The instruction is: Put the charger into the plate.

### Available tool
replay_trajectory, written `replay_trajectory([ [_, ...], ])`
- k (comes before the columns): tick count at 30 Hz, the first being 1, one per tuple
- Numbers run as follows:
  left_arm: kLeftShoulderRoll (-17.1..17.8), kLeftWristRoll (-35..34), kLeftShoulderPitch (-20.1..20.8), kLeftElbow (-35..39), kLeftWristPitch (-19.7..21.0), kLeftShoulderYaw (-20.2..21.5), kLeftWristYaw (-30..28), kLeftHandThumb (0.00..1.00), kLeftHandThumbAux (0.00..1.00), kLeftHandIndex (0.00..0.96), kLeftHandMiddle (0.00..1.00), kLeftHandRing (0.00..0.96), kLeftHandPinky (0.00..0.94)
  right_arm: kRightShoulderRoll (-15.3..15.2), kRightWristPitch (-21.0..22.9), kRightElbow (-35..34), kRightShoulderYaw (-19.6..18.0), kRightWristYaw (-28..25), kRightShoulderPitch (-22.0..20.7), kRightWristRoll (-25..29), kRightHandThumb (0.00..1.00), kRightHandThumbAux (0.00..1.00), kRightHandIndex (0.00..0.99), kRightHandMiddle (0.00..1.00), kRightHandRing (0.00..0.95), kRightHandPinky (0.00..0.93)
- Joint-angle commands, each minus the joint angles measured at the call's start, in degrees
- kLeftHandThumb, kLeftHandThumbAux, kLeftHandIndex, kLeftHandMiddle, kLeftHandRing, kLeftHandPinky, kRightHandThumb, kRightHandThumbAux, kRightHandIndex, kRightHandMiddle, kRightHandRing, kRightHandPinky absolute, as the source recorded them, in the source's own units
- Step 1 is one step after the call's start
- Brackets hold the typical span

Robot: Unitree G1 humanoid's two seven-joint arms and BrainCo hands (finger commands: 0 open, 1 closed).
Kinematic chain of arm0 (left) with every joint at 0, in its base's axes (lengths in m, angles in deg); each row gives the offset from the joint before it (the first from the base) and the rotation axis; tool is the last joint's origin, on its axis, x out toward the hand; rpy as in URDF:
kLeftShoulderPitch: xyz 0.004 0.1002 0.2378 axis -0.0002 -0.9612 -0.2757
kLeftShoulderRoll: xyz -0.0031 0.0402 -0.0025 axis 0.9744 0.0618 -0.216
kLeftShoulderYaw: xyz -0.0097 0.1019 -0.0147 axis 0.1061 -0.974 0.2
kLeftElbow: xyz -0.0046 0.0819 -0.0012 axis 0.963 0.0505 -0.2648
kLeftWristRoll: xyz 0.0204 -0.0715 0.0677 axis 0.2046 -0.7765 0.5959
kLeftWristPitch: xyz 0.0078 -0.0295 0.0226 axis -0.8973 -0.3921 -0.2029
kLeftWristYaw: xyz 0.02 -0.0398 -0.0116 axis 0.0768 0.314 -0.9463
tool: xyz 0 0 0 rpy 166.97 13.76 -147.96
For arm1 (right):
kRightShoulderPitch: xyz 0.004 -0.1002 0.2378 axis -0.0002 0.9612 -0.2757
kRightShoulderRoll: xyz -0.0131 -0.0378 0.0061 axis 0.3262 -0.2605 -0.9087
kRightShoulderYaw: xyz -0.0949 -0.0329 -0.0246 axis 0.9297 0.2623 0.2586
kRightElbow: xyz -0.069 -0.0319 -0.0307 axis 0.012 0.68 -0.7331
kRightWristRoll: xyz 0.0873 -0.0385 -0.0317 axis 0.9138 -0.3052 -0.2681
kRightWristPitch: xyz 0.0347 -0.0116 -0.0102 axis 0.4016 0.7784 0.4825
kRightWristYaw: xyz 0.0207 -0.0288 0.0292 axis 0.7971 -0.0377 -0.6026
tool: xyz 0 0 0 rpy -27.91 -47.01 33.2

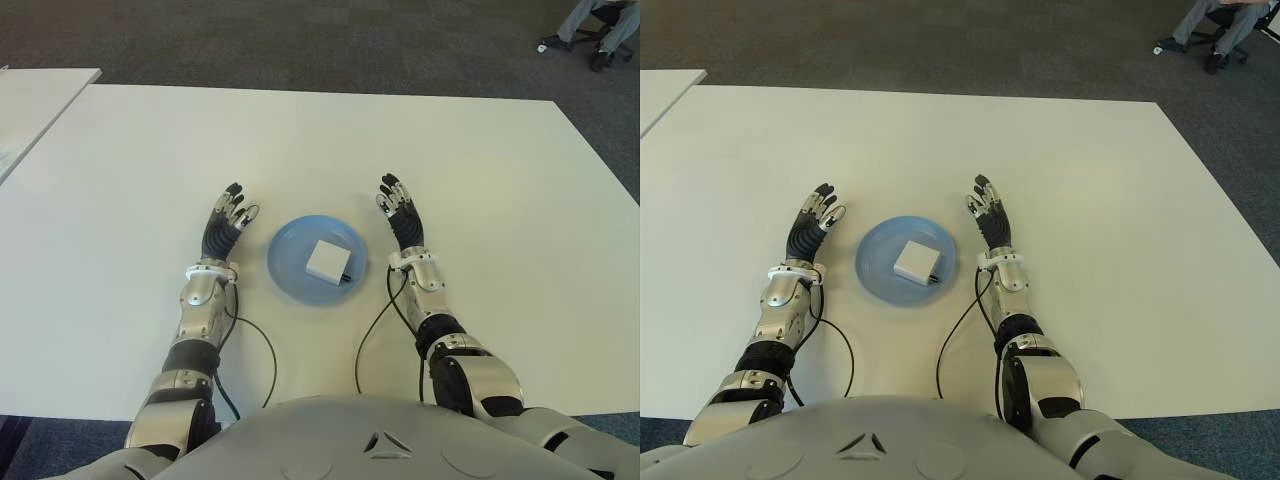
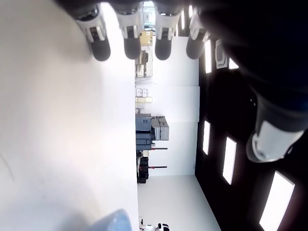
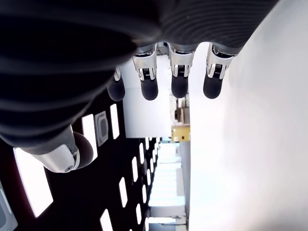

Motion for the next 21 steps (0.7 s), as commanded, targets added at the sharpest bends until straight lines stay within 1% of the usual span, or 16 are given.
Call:
replay_trajectory([
  [1, -0.18, 0.85, -1.5, -2.38, 2.64, -0.5, 0.83, 0.0, 0.543, 0.0, 0.014, 0.0, 0.0, -0.22, 3.55, 2.59, -0.02, 0.23, 2.89, -0.23, 0.0, 0.509, 0.037, 0.087, 0.05, 0.018],
  [12, -0.19, 2.32, -1.5, -3.03, -0.82, -1.17, 1.06, 0.0, 0.535, 0.0, 0.021, 0.0, 0.0, -0.47, 4.94, 1.89, 0.68, 0.3, 3.15, -0.6, 0.0, 0.521, 0.039, 0.096, 0.058, 0.015],
  [21, -0.47, 2.78, -1.5, -3.25, -1.71, -1.61, 0.98, 0.0, 0.531, 0.0, 0.024, 0.0, 0.0, -0.42, 5.4, 1.4, 1.0, 0.37, 3.51, -0.83, 0.0, 0.52, 0.038, 0.099, 0.063, 0.014],
])
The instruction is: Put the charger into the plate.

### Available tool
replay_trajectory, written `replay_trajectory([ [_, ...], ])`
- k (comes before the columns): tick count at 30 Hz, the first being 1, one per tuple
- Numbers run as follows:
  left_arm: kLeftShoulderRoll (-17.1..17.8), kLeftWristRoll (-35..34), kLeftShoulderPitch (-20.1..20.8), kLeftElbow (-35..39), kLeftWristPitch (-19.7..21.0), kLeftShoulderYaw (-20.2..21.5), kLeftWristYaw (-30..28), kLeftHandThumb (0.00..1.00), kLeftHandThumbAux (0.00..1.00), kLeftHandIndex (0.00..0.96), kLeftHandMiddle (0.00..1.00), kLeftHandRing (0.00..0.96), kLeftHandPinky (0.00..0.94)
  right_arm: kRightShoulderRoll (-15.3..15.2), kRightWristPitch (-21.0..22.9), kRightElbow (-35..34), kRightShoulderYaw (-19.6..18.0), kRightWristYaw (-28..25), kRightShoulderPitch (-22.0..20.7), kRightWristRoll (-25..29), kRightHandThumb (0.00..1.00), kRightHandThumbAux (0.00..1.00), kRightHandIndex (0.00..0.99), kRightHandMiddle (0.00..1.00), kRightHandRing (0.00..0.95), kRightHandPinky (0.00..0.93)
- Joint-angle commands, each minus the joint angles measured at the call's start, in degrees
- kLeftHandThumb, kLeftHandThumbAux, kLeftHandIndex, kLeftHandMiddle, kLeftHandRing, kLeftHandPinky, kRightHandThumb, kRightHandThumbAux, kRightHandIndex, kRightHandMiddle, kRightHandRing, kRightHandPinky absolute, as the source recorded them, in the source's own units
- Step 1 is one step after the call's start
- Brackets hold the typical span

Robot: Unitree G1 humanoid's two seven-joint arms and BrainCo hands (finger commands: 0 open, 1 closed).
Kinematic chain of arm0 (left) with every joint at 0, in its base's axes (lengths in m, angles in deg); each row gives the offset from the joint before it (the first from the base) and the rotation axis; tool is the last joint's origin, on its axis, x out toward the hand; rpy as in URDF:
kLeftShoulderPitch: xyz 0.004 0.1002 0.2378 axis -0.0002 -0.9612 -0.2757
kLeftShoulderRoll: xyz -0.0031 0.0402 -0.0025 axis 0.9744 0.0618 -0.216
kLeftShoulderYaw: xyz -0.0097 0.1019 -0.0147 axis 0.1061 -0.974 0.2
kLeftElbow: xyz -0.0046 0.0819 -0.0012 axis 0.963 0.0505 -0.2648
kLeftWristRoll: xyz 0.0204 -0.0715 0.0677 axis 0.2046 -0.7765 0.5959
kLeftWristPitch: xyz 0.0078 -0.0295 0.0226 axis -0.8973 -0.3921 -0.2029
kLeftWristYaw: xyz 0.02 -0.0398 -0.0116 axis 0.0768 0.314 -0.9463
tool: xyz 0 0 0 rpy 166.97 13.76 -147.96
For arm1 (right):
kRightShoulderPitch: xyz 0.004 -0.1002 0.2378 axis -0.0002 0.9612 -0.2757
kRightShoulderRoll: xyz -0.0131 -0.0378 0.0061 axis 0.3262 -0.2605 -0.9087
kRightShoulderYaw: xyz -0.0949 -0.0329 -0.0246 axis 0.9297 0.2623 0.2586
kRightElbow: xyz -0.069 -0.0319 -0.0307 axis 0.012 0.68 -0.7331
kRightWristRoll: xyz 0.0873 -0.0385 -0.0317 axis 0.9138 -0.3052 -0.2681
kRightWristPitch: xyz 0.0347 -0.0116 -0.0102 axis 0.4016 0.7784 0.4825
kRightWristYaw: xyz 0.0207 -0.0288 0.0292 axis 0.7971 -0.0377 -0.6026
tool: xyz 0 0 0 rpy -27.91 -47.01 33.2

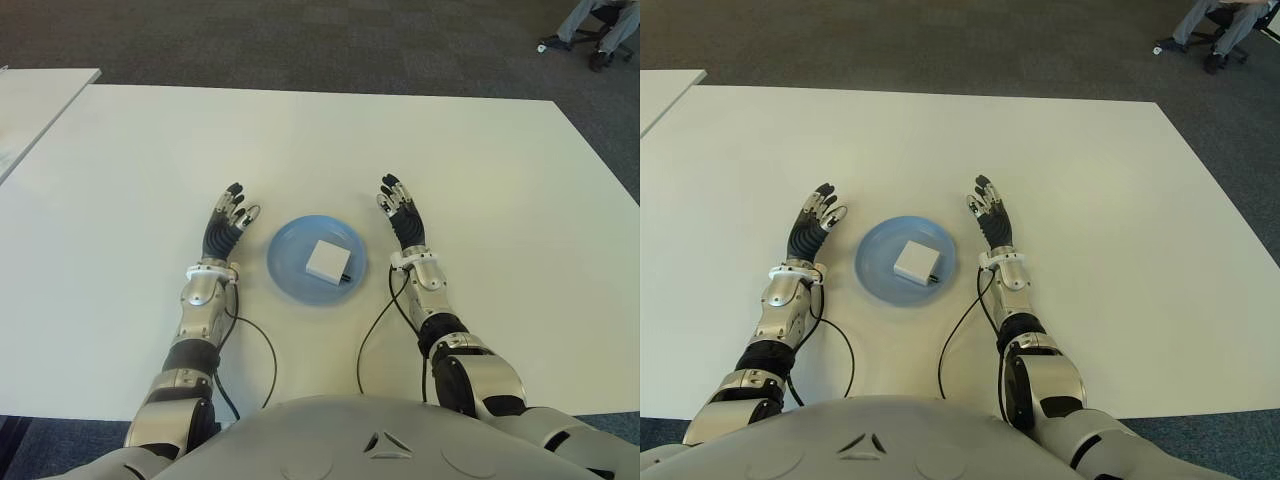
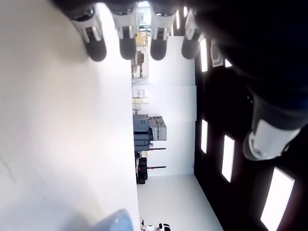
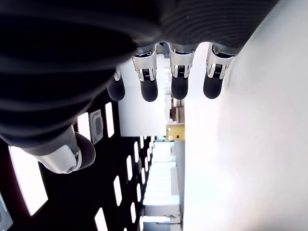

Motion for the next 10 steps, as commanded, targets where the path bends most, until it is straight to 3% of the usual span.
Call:
replay_trajectory([
  [1, -0.54, 1.05, -1.59, -2.11, 1.43, -1.12, 0.4, 0.0, 0.531, 0.0, 0.024, 0.0, 0.0, -0.04, 3.37, 2.1, 0.26, 0.27, 3.47, -0.5, 0.0, 0.52, 0.038, 0.099, 0.063, 0.014],
  [10, -0.78, 1.84, -1.4, -2.29, 0.51, -1.35, 1.02, 0.0, 0.531, 0.0, 0.028, 0.0, 0.0, 0.19, 4.34, 1.36, 0.53, 0.13, 3.9, -0.53, 0.0, 0.523, 0.042, 0.1, 0.063, 0.021],
])
